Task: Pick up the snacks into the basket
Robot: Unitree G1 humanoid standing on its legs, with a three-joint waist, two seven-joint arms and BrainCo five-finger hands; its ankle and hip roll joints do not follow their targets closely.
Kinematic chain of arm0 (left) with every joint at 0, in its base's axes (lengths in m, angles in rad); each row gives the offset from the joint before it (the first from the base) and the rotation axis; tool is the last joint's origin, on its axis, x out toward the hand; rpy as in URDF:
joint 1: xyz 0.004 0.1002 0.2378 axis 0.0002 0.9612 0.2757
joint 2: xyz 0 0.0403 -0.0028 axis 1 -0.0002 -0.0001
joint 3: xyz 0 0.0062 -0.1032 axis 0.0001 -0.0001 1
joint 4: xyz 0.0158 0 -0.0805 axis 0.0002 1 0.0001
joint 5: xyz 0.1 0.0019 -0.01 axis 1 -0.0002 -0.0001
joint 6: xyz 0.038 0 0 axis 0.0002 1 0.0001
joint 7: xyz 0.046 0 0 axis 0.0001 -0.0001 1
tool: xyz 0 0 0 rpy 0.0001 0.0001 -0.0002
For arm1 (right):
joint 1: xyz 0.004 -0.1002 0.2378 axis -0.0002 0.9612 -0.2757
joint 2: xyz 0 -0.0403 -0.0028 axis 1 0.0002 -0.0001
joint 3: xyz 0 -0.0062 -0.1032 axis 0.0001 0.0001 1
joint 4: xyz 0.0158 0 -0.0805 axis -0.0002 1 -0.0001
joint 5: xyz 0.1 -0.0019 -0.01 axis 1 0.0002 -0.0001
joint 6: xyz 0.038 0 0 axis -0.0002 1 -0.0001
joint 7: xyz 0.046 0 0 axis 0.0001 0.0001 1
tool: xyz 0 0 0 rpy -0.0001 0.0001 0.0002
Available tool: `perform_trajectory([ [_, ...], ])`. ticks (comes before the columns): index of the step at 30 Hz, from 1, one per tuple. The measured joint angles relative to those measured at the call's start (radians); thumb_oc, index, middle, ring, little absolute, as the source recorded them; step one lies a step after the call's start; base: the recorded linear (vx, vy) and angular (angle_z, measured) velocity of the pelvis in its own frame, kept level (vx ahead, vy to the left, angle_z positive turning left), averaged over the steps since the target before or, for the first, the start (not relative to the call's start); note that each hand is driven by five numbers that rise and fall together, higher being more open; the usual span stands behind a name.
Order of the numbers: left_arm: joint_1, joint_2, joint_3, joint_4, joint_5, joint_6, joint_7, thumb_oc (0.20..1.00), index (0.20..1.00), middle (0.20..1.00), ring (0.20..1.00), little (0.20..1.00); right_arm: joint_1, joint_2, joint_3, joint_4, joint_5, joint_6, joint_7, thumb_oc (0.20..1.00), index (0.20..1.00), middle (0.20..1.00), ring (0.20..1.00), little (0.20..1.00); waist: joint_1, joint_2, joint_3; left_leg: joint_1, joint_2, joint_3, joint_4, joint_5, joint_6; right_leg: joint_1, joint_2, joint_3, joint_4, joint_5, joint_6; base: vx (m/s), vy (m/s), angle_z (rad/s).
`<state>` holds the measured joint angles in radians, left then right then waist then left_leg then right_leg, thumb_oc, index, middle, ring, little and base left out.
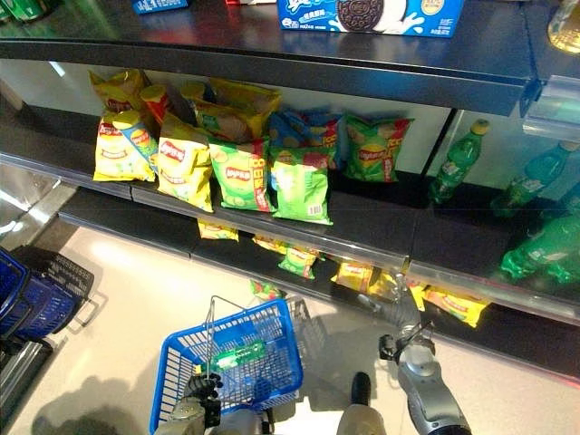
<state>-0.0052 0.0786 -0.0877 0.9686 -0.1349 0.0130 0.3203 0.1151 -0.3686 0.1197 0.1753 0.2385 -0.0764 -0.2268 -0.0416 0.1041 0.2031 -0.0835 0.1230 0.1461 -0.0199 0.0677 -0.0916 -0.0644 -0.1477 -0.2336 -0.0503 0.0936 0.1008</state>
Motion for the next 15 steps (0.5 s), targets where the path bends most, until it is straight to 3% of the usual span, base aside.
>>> perform_trajectory([
  [1,-0.001,0.002,0.000,0.000,-0.001,-0.001,0.003,0.200,0.200,0.200,0.200,0.200,0.000,0.000,-0.005,-0.006,-0.001,0.000,0.000,1.000,1.000,1.000,1.000,1.000,0.003,-0.005,0.002,-0.005,0.008,-0.003,0.000,-0.003,-0.005,-0.006,-0.016,0.009,0.009,0.001,-0.006,0.07,0.306,0.19],
  [2,-0.017,0.005,0.001,0.004,-0.001,0.000,0.010,0.200,0.200,0.200,0.200,0.200,0.009,0.002,-0.012,-0.034,-0.004,0.005,-0.003,1.000,1.000,1.000,1.000,1.000,0.001,-0.031,0.015,-0.033,0.025,0.000,0.061,-0.044,-0.012,0.003,-0.050,-0.002,0.011,0.005,-0.007,0.04,0.236,0.21],
  [4,-0.026,0.003,-0.001,-0.003,0.000,-0.003,0.016,0.200,0.200,0.200,0.200,0.200,0.007,-0.009,-0.026,-0.080,-0.012,0.004,-0.004,1.000,1.000,1.000,1.000,1.000,-0.005,-0.042,0.023,-0.032,0.064,-0.004,0.079,-0.040,-0.017,0.004,-0.080,-0.002,0.029,-0.004,0.022,0.01,0.285,0.18],
  [6,-0.017,-0.017,-0.001,-0.004,-0.001,-0.003,0.020,0.200,0.200,0.200,0.200,0.200,-0.012,-0.048,-0.033,-0.115,-0.022,0.003,-0.009,1.000,1.000,1.000,1.000,1.000,-0.024,-0.002,0.016,-0.014,0.114,-0.011,0.067,-0.035,-0.008,0.005,-0.082,0.004,0.041,-0.003,0.064,0.02,0.312,0.03],
  [7,-0.019,-0.012,0.000,-0.001,-0.001,0.000,0.025,0.200,0.200,0.200,0.200,0.200,-0.015,-0.032,-0.047,-0.123,-0.031,0.001,-0.017,1.000,1.000,1.000,1.000,1.000,-0.027,-0.034,0.016,-0.006,0.069,0.014,0.049,-0.020,-0.086,0.010,-0.135,0.011,0.031,0.007,0.099,0.05,0.312,0.10],
  [8,-0.022,-0.004,0.000,-0.001,0.000,-0.002,0.030,0.200,0.200,0.200,0.200,0.200,-0.012,-0.022,-0.047,-0.128,-0.031,0.002,-0.019,1.000,1.000,1.000,1.000,1.000,-0.025,-0.059,0.016,-0.001,0.040,0.019,0.031,-0.017,-0.074,0.013,-0.162,0.011,0.022,0.013,0.106,0.07,0.309,0.30],
  [9,-0.029,0.025,0.001,-0.001,0.003,0.000,0.035,0.200,0.200,0.200,0.200,0.200,-0.010,0.016,-0.047,-0.131,-0.032,0.002,-0.023,1.000,1.000,1.000,1.000,1.000,-0.026,-0.110,0.015,0.007,-0.008,0.016,0.001,0.002,-0.047,0.011,-0.196,0.016,0.009,0.029,0.108,0.08,0.294,0.25],
  [13,-0.030,0.106,0.003,-0.053,0.004,0.008,0.053,0.200,0.200,0.200,0.200,0.200,-0.048,0.086,-0.044,-0.134,-0.036,0.004,-0.039,1.000,1.000,1.000,1.000,1.000,0.011,-0.173,0.026,0.000,-0.055,0.026,-0.026,0.019,-0.029,-0.036,-0.235,0.011,0.050,0.061,0.109,-0.01,0.242,0.04],
  [15,-0.033,0.122,0.004,-0.056,0.004,0.008,0.058,0.200,0.200,0.200,0.200,0.200,-0.077,0.087,-0.044,-0.133,-0.036,0.004,-0.046,1.000,1.000,1.000,1.000,1.000,0.023,-0.178,0.033,-0.001,-0.063,0.031,-0.028,0.016,-0.023,-0.044,-0.246,0.011,0.060,0.063,0.109,-0.04,0.165,-0.13],
])
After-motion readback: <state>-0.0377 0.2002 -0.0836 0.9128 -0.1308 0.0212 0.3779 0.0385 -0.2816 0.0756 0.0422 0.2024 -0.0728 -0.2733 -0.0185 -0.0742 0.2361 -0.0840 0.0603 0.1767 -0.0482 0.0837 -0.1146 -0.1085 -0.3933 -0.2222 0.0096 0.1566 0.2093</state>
